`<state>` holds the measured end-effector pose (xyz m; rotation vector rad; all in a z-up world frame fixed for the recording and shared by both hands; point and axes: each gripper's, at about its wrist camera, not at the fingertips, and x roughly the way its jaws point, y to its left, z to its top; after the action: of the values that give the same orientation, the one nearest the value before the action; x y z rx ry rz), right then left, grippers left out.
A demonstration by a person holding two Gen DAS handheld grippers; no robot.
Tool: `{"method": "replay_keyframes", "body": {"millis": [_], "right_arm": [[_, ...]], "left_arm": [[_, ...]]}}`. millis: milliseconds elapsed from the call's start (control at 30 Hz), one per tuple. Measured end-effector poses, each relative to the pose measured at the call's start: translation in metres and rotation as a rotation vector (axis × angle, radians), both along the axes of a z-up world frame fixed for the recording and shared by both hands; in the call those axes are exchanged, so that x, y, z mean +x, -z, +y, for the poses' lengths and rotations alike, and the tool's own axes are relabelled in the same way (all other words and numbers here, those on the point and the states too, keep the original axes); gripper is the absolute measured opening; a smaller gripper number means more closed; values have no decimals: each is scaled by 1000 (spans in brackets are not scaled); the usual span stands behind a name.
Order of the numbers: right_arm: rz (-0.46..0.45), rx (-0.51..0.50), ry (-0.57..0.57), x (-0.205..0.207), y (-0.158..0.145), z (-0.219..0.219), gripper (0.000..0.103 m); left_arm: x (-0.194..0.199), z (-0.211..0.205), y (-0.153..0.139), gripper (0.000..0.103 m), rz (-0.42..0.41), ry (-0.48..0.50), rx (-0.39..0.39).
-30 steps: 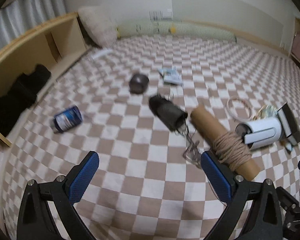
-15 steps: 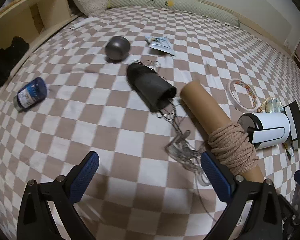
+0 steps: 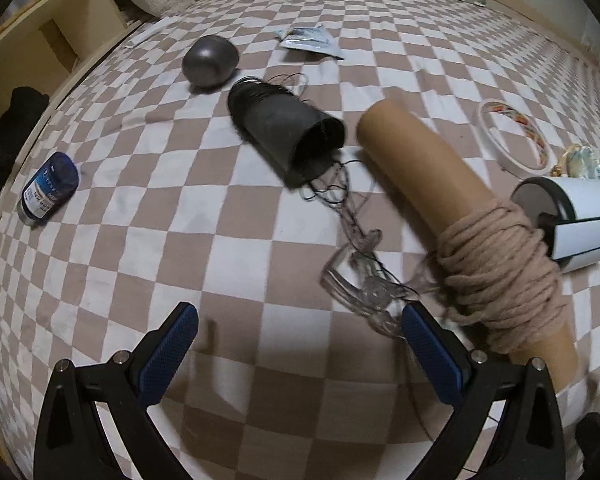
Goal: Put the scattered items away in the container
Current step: 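Reach the left tool down to the clear plastic clip with cable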
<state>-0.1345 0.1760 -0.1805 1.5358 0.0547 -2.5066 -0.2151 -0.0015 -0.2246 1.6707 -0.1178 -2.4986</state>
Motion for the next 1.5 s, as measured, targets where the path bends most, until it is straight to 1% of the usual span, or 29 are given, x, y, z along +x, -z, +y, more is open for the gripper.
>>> {"method": "replay_keyframes", "body": {"millis": [200, 300, 433, 467, 500, 567, 600, 667, 700, 733, 800, 833, 933, 1000, 1100, 1200, 1267, 1367, 1433, 1500], "right_arm": [[2, -1, -1, 1, -3, -1, 82], [5, -11, 1, 2, -6, -2, 82], [11, -21, -3, 4, -10, -2, 82], [11, -23, -3, 4, -10, -2, 82], [11, -24, -2, 3, -10, -2, 82], [8, -25, 0, 3, -9, 0, 82], [7, -24, 1, 3, -9, 1, 82], [7, -20, 5, 2, -8, 4, 82], [6, -17, 8, 2, -8, 6, 82], [6, -15, 12, 2, -7, 7, 82], [5, -18, 26, 1, -7, 10, 82], [5, -21, 33, 0, -8, 12, 82], [7, -34, 49, -1, -10, 14, 82], [12, -39, 51, 0, -13, 12, 82], [17, -41, 51, 2, -17, 7, 82], [20, -41, 42, 5, -20, 0, 82], [24, -33, 31, 8, -22, -6, 82], [26, -25, 15, 11, -25, -14, 82], [28, -23, 7, 13, -26, -18, 82], [31, -22, 0, 14, -28, -21, 82]], "left_arm": [[-2, -18, 6, 103, -8, -41, 32], [-4, -20, 9, 102, -5, -47, 71], [-9, -16, 16, 103, -14, -65, 90], [-10, -15, 17, 102, -15, -73, 92], [-11, -14, 17, 99, -15, -80, 98], [-13, -12, 15, 74, -10, -84, 140], [-14, -11, 14, 68, -8, -84, 159], [-15, -6, 10, 40, -4, -67, 169], [-15, -4, 8, 36, -4, -53, 166], [-15, -3, 7, 27, -6, -41, 158], [-14, -3, 4, 23, -13, -26, 131], [-14, -6, 3, 18, -15, -32, 128], [-10, -24, 1, 17, -18, -79, 107], [-6, -48, -1, 16, -13, -135, 102], [0, -85, -4, 11, -11, -224, 118], [8, -122, -7, 11, -9, -310, 142], [15, -145, -10, 11, -4, -355, 141], [22, -165, -15, 11, 7, -367, 111], [33, -165, -19, 11, 20, -361, 115], [36, -165, -20, 11, 27, -351, 140]]}}
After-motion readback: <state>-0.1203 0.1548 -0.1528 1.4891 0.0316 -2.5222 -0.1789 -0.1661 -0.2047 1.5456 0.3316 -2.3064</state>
